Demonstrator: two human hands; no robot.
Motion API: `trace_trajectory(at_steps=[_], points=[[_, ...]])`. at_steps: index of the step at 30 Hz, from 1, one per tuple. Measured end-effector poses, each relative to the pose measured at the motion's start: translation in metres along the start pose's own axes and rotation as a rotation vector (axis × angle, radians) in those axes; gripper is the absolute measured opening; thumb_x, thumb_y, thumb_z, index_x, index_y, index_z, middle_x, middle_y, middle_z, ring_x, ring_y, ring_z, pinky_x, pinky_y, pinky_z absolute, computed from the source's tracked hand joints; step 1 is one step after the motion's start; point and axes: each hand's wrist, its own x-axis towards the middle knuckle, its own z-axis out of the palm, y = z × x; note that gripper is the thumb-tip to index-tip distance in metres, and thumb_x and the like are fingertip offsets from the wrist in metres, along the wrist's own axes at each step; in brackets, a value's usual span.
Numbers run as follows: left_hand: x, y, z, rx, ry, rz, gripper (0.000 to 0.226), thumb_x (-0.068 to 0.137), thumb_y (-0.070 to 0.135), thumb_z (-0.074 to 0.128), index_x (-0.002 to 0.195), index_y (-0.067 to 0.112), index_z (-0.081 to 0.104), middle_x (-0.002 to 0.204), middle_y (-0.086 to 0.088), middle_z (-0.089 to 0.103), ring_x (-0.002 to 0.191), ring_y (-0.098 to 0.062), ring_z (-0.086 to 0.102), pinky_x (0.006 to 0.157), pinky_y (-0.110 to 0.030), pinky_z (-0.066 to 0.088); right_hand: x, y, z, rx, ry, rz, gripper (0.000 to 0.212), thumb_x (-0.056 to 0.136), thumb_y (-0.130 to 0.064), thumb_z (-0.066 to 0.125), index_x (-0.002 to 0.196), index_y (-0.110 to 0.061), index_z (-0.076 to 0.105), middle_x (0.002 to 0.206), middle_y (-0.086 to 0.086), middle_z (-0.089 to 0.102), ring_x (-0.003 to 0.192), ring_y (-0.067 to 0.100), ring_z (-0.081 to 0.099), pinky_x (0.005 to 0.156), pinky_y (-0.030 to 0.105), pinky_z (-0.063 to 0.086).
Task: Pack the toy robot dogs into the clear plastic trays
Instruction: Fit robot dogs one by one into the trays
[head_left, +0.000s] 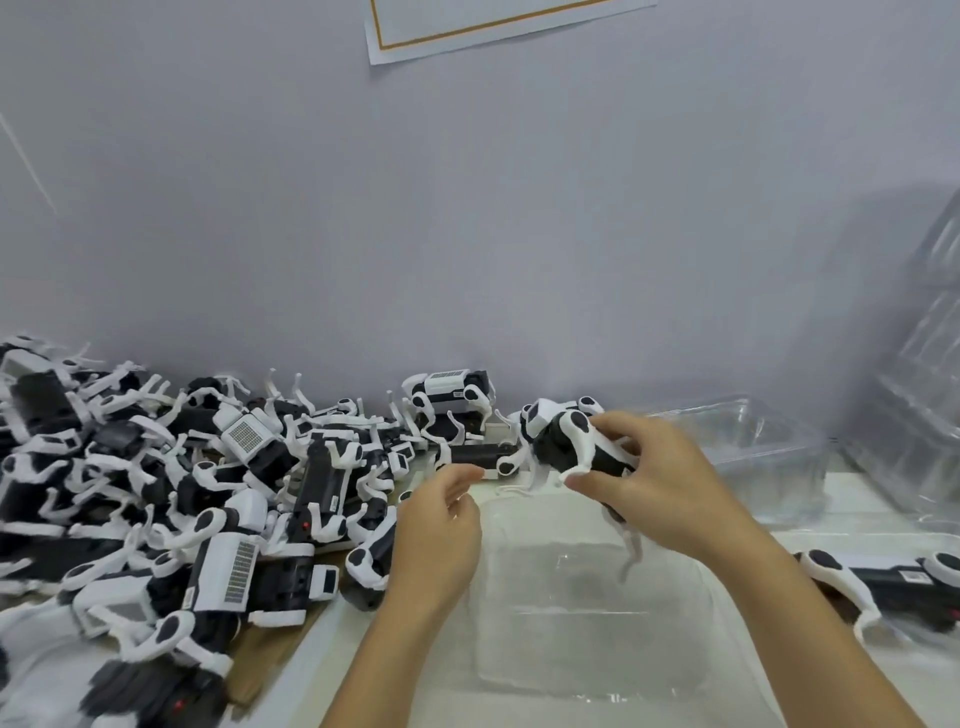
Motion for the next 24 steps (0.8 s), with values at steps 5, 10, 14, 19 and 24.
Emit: trace_trajectory(at_steps=[5,10,14,19,24], points=[[-0.023,-0.014,0.009,-0.194,-0.019,-0.039,0.045,0.095,-0.008,0.049,0.104,0.034,0.062,0.114,0.017,0.065,0.113,0.006,0.058,0.089,-0.003,0.043,-0.002,0.001,0.002,-0.029,-0.069,-0.007,0.032,0.074,-0.020,0.083,0.085,-0.046,0.069,0.073,-0.010,0.067,0.060,0.011,0.059,0.049,0.015,0.046],[-0.010,-0.028,0.012,-0.378,-0.145,-0.181,0.034,0.099,0.000,0.050,0.115,0.026,0.064,0.120,0.013,0.066,0.117,0.002,0.057,0.098,-0.016,0.042,0.000,0.006,0.003,-0.134,-0.102,-0.053,0.052,0.072,-0.019,0.085,0.079,-0.066,0.062,0.085,-0.019,0.066,0.081,-0.001,0.057,0.060,0.006,0.045],[-0.003,-0.035,0.013,-0.497,-0.166,-0.245,0.031,0.096,0.003,0.055,0.110,0.025,0.071,0.110,0.013,0.073,0.115,-0.004,0.061,0.099,-0.025,0.044,0.002,0.011,0.006,-0.181,-0.188,-0.043,0.034,0.072,-0.019,0.083,0.087,-0.046,0.070,0.081,-0.021,0.066,0.073,0.003,0.058,0.054,0.015,0.049],[0.000,-0.034,0.013,-0.544,-0.172,-0.286,0.035,0.095,-0.002,0.052,0.110,0.021,0.074,0.117,0.006,0.072,0.120,-0.015,0.061,0.111,-0.045,0.041,0.005,0.011,0.017,-0.274,-0.272,-0.029,0.038,0.073,-0.012,0.079,0.093,-0.042,0.071,0.088,-0.020,0.065,0.080,0.005,0.061,0.064,0.025,0.057],[0.003,-0.020,0.015,-0.433,-0.169,-0.310,0.046,0.092,-0.006,0.040,0.104,0.021,0.074,0.113,0.001,0.072,0.114,-0.018,0.063,0.107,-0.043,0.045,0.004,0.015,0.029,-0.362,-0.275,-0.006,0.040,0.072,-0.021,0.083,0.103,-0.040,0.067,0.094,-0.018,0.062,0.084,0.000,0.058,0.068,0.014,0.042]])
